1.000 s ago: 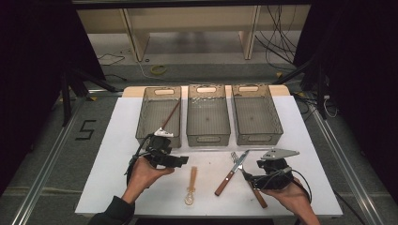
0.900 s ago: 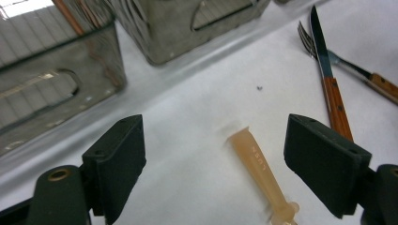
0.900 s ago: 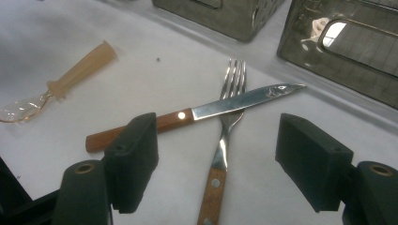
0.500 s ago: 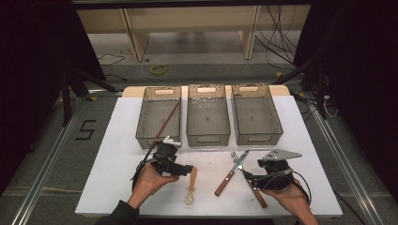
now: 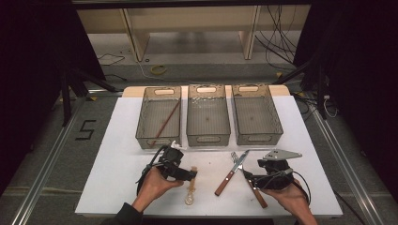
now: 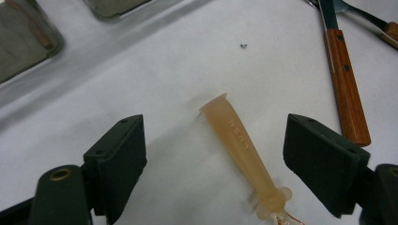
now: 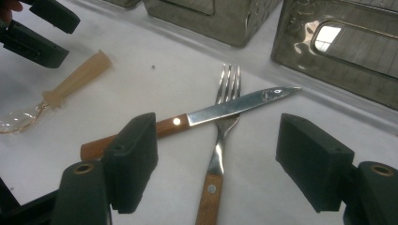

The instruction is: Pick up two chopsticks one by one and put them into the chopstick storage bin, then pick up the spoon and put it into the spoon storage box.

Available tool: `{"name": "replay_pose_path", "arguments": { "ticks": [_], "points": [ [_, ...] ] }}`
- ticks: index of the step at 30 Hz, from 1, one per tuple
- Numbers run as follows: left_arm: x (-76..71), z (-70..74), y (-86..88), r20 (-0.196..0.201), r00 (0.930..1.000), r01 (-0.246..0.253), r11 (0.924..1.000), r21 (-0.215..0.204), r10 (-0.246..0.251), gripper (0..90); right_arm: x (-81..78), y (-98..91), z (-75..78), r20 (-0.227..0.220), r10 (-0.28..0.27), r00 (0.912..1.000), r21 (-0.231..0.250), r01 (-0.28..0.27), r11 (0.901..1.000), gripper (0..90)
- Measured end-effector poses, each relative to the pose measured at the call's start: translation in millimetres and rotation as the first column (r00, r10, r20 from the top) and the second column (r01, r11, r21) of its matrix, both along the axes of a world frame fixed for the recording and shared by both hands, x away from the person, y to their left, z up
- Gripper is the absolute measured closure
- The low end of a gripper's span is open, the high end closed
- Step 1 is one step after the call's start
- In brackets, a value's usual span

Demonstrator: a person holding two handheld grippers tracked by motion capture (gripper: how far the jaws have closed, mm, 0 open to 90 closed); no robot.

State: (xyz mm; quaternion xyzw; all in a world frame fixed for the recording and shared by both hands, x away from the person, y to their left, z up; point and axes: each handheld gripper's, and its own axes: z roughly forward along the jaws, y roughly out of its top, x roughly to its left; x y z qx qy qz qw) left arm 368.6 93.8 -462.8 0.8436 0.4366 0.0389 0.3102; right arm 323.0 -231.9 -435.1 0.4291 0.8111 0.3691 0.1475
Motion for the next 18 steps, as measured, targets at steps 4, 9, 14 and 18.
{"name": "replay_pose_path", "arguments": {
  "ticks": [4,9,14,18],
  "points": [
    [-1.7,-2.7,-4.5,-0.002,0.9999,0.011,0.9999,0.013,-0.011,22.2,-0.6,0.1,0.2,0.001,0.001,1.0,-0.001,-0.001,1.0,30.3],
    [-3.7,-5.9,-9.6,0.0,0.9995,0.03,0.9986,0.043,-0.031,24.5,-1.8,-0.4,0.3,0.002,-0.003,1.0,0.0,0.003,1.0,30.3],
    [-5.3,-7.6,-11.8,0.001,0.999,0.045,0.9979,0.047,-0.045,27.1,-2.2,-0.1,0.4,0.002,-0.003,1.0,-0.002,0.003,1.0,30.3],
    [-5.6,-8.9,-12.9,0.001,0.9987,0.05,0.9971,0.058,-0.05,29.5,-2.2,-0.1,0.1,0.001,-0.001,1.0,-0.003,0.001,1.0,30.4]
  ]
}}
